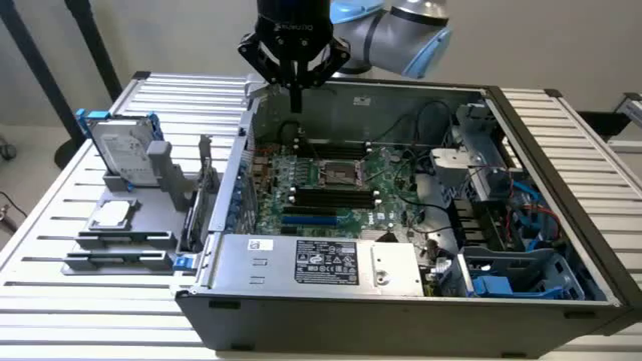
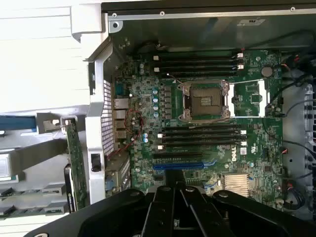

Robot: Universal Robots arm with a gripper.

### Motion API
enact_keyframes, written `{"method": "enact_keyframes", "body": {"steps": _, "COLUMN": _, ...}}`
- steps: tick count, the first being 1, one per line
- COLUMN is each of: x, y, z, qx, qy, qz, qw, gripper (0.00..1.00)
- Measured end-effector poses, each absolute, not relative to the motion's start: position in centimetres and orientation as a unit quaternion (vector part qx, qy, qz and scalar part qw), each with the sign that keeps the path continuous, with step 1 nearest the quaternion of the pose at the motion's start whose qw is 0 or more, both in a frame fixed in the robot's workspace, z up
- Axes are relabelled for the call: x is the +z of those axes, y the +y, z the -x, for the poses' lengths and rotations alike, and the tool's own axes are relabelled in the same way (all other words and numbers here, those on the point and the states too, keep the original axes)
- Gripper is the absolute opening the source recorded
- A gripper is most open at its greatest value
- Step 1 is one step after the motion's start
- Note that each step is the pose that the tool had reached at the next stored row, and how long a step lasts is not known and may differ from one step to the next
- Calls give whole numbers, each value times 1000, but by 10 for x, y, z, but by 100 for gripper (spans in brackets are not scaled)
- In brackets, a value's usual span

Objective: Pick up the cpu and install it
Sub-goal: 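Reach for the cpu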

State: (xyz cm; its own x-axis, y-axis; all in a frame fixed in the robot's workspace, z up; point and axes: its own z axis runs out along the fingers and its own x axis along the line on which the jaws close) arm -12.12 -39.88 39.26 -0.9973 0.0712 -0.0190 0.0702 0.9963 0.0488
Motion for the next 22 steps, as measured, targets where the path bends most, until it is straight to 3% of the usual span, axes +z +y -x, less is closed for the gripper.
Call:
{"method": "enact_keyframes", "body": {"steps": 15, "x": 393, "y": -399, "z": 122, "qx": 24, "qy": 999, "qz": -35, "qw": 10, "gripper": 11}}
{"method": "enact_keyframes", "body": {"steps": 22, "x": 393, "y": -398, "z": 151, "qx": 24, "qy": 999, "qz": -35, "qw": 10, "gripper": 11}}
